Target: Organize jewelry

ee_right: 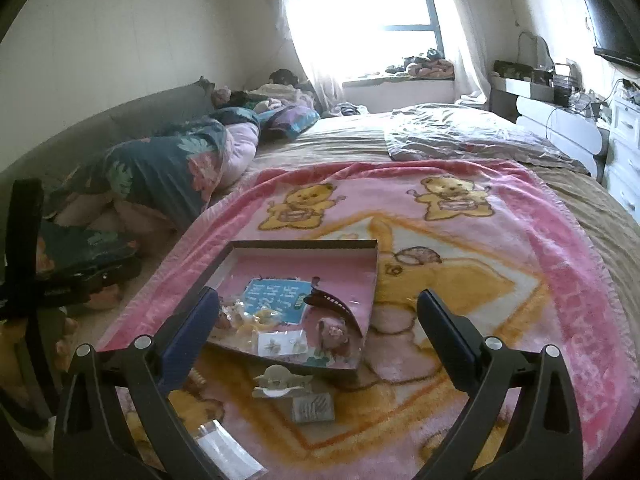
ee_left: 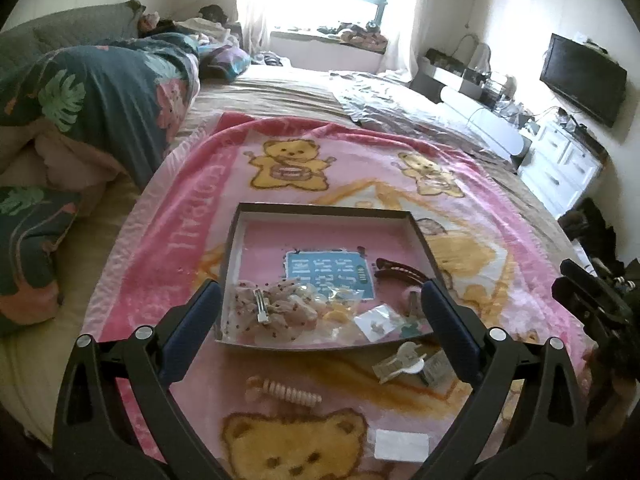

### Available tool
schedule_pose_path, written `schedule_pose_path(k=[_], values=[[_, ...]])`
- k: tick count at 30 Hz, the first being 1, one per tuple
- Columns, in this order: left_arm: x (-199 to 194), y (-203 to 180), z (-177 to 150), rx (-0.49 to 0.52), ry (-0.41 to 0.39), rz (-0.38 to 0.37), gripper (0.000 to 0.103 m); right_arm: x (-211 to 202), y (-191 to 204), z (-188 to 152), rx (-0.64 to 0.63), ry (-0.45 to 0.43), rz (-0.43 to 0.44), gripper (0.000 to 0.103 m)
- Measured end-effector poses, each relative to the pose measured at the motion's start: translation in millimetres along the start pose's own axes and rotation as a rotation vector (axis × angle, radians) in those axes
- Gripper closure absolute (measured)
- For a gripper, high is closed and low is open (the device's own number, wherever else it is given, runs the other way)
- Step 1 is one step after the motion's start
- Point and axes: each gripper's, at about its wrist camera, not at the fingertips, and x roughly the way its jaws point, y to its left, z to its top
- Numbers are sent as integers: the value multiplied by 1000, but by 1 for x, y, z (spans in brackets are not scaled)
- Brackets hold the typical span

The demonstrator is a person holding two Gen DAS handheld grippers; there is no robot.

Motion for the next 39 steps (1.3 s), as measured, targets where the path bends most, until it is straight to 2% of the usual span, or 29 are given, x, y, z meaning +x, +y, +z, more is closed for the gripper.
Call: schedule_pose_path(k=[9,25,39], values=[[-26,-2,-13,11,-20,-20,10,-30,23,-4,-60,-36,-17,4],[-56,-4,-46,45,-30,-12,10,-54,31,-35,-95,4,-35,4],[-50,-4,-89,80,50,8,10,-59,26,-63,-108,56,-59,4]])
